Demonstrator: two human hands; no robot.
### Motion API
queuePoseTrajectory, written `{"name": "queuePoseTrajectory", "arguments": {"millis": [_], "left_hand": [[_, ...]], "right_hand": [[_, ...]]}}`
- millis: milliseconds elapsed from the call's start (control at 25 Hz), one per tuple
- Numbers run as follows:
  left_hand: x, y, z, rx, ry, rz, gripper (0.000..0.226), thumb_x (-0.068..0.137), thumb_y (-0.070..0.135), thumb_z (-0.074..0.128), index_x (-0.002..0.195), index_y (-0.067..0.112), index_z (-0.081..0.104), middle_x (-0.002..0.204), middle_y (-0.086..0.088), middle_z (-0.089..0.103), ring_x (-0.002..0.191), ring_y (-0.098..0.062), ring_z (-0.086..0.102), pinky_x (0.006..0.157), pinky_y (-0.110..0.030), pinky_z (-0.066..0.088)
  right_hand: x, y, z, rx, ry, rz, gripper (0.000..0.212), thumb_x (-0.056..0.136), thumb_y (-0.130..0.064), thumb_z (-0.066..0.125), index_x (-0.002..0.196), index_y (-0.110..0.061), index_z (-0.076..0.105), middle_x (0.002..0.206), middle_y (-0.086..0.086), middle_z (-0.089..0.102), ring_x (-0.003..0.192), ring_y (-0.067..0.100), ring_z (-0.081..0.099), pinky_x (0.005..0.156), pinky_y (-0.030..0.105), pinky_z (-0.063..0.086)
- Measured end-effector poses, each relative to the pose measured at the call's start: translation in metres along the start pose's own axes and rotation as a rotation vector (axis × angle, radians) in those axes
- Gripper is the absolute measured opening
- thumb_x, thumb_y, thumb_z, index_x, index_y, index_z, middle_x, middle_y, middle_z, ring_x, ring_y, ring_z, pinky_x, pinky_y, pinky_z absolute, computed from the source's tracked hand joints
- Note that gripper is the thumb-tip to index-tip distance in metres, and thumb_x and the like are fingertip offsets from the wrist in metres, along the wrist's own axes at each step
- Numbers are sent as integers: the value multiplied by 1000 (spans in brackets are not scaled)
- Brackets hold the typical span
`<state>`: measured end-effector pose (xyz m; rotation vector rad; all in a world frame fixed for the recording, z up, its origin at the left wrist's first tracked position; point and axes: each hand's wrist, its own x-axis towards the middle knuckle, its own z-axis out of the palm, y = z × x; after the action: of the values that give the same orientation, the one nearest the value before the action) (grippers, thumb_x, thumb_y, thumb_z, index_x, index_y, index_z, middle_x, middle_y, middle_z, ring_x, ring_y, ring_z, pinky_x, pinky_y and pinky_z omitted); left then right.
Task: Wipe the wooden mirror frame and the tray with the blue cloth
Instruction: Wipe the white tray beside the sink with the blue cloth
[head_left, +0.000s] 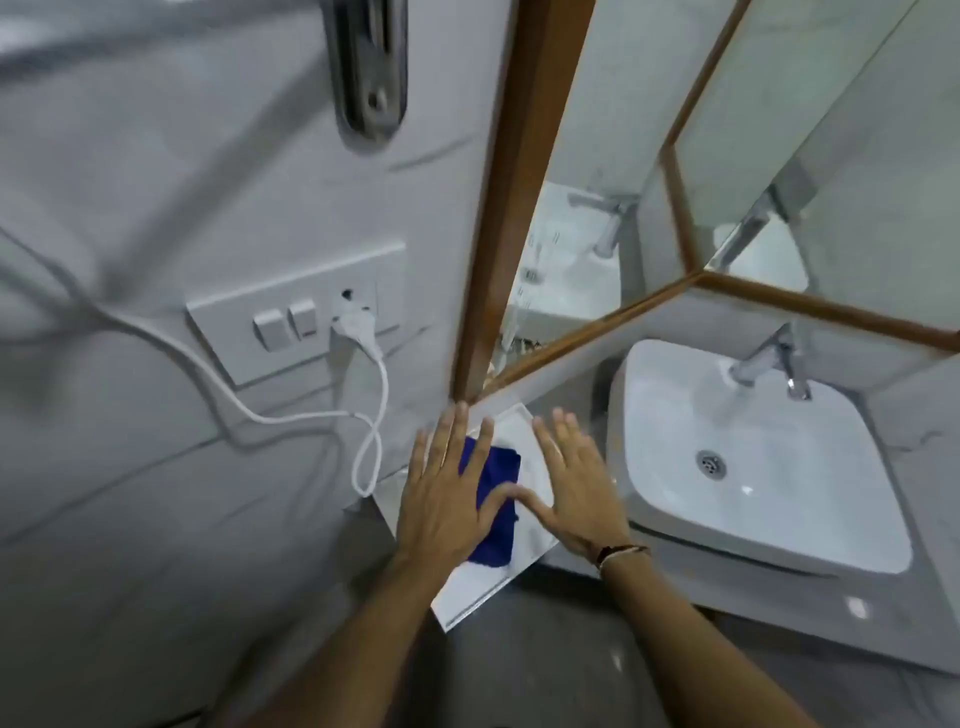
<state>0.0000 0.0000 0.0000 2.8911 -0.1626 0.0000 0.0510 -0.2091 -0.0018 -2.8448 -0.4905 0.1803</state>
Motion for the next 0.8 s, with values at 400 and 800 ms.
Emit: {"name": "queuePoseTrajectory", "arguments": {"millis": [400, 800], "left_hand": [[-17, -57, 144, 37, -238, -150, 100, 107, 75, -5, 168, 16, 49, 175, -19, 41, 161, -41, 40, 126, -62, 43], [-14, -69, 174, 121, -176, -146, 91, 104, 73, -10, 179, 22, -3, 186, -14, -10, 171, -33, -10, 139, -55, 4]], "right_hand": [[48, -8, 185, -85, -258, 28, 96, 106, -80, 24, 177, -27, -12, 185, 5, -21, 173, 32, -16, 141, 49, -2], [54, -18, 215, 53, -101, 124, 70, 115, -19, 57, 177, -21, 23, 186, 3, 10, 175, 33, 7, 139, 45, 1]]}}
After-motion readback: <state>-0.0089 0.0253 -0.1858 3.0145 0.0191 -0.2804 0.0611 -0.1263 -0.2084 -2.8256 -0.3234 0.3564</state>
